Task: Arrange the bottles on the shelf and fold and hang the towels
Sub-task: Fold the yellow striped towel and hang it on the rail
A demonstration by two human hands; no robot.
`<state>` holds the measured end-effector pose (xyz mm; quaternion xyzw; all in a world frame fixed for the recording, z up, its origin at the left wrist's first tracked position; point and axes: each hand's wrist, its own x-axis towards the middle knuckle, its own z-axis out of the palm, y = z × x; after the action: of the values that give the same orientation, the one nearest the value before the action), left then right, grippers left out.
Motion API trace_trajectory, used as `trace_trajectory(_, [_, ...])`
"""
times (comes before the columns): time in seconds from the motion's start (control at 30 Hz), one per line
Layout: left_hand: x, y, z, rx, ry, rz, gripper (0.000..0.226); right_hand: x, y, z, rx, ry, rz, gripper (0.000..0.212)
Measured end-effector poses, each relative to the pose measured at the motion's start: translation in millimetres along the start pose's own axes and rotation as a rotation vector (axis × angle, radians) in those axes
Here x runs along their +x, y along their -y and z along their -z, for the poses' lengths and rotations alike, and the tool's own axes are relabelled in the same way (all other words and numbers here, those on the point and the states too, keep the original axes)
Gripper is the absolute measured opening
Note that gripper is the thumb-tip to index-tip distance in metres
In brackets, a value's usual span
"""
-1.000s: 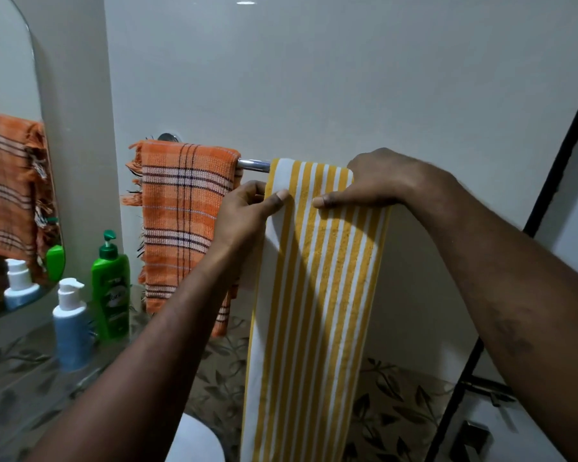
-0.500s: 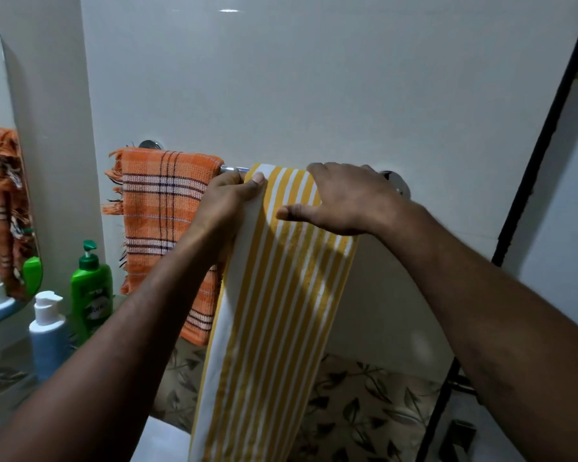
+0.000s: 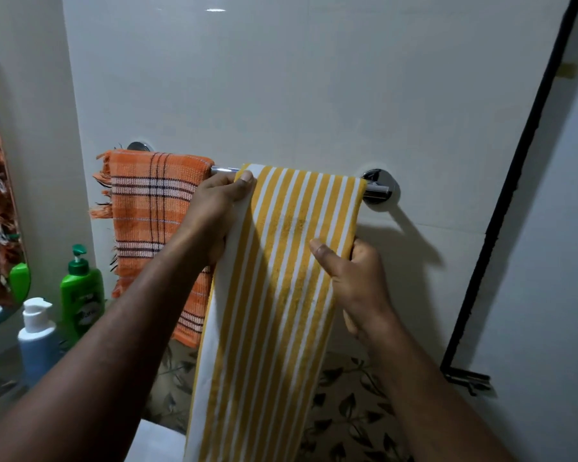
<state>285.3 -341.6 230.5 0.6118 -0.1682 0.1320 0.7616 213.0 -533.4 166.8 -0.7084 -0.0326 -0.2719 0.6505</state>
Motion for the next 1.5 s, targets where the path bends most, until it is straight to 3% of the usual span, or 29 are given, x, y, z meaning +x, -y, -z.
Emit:
trace_trajectory(0.13, [-15, 12, 22, -0.009, 0.224, 0.203, 0.043, 0, 27, 5, 0.091, 0.080, 0.022, 0.021])
trace_trajectory(0.2, [-27, 22, 33, -0.041, 0.313, 0.218, 0.039, 2, 37, 8, 0.063, 0.092, 0.047, 0.019])
trace_trajectory(0.37, [-11, 0, 22, -0.059, 0.186, 0.048, 0.024, 34, 75, 19, -0.061, 0.012, 0.134, 0.025])
trace_trajectory(0.53, [23, -52, 1, 0.095, 0.067, 0.004, 0.015, 88, 108, 16, -0.009, 0.024, 0.111, 0.013])
trace_trajectory(0.67, [42, -75, -4, 0.238, 0.052, 0.081, 0.025, 118, 118, 17, -0.210, -0.016, 0.107, 0.036])
trace_trajectory(0.8, [50, -81, -11, 0.679, 0.052, 0.126, 0.034, 123, 124, 11, -0.641, -0.003, 0.057, 0.060])
trace_trajectory(0.97, [51, -80, -10, 0.880, 0.038, -0.020, 0.023, 112, 125, 9, -1.010, -0.122, 0.209, 0.063])
trace_trajectory(1.07, [43, -67, -4, 0.926, 0.035, -0.145, 0.024, 101, 118, 14, -1.223, -0.216, 0.386, 0.048])
trace_trajectory(1.13, [39, -60, -2, 0.975, 0.052, -0.177, 0.033, 89, 113, 15, -1.142, -0.197, 0.601, 0.035])
trace_trajectory(1.2, [35, -54, 1, 1.073, 0.039, -0.218, 0.038, 75, 108, 14, -1.040, -0.063, 0.710, 0.029])
trace_trajectory(1.27, [30, -49, 5, 1.284, -0.056, -0.407, 0.038, 61, 96, 15, -1.027, -0.031, 0.810, 0.026])
trace_trajectory(1.33, [20, -43, 8, 1.457, -0.160, -0.690, 0.039, 47, 78, 20, -0.947, -0.185, 0.942, 0.019])
trace_trajectory(1.37, [13, -41, 9, 1.483, -0.161, -0.816, 0.040, 40, 68, 23, -0.864, -0.269, 0.940, 0.018])
trace_trajectory(1.43, [6, -36, 7, 1.463, -0.010, -0.965, 0.047, 29, 46, 27, -0.710, -0.377, 0.794, 0.021])
trace_trajectory(1.5, [11, -35, -2, 1.436, 0.224, -0.911, 0.058, 24, 27, 25, -0.644, -0.409, 0.568, 0.034])
